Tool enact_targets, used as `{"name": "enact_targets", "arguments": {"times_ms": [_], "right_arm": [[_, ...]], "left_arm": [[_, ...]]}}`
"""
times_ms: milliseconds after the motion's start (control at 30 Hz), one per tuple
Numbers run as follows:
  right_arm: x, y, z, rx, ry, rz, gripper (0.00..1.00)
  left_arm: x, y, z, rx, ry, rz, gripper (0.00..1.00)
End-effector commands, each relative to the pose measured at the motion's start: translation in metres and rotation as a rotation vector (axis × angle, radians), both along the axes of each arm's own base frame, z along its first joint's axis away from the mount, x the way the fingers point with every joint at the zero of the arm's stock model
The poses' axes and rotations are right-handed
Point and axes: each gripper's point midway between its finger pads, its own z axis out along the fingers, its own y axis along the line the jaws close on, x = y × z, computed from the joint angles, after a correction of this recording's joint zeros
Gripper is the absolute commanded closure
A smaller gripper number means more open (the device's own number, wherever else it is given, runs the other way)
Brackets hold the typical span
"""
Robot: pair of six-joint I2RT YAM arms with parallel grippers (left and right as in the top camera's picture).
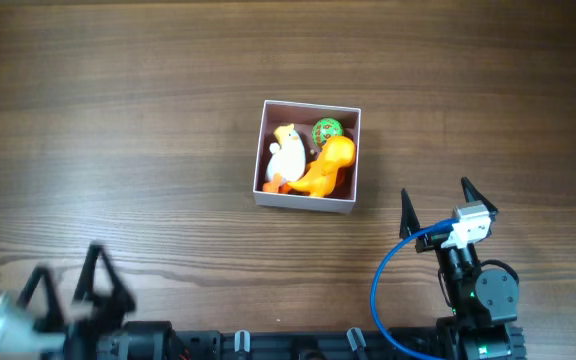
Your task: Pack container
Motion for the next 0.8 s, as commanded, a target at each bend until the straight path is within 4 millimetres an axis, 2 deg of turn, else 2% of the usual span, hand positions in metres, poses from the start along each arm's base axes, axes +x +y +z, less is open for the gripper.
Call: {"name": "enact_targets", "arguments": {"times_ms": [0,133,267,433,600,767], "right_arm": [[-0.001,0.004,0.001,-0.004,-0.009,0.021,0.00],[-0.001,0.004,0.001,-0.004,-0.009,0.021,0.00],[-0.001,0.004,0.001,-0.004,-0.009,0.021,0.00],[-0.001,0.004,0.001,-0.004,-0.009,0.021,0.00],[-0.001,0.004,0.001,-0.004,-0.009,0.021,0.00],[-0.001,0.004,0.001,-0.004,-0.009,0.021,0.00]], "left_arm": [[0.044,-0.002,-0.044,-0.003,0.026,-0.007,0.00],[0.084,-0.003,-0.082,0.024,0.015,-0.012,0.00],[0.103,-0.005,-0.102,0.122,-0.002,-0.029,0.00],[0.114,-0.009,-0.114,0.151,-0.036,-0.049,0.00],[0.118,-0.014,-0.145,0.149,-0.023,-0.078,0.00],[0.120,-0.014,-0.161,0.149,0.004,-0.084,0.00]]}}
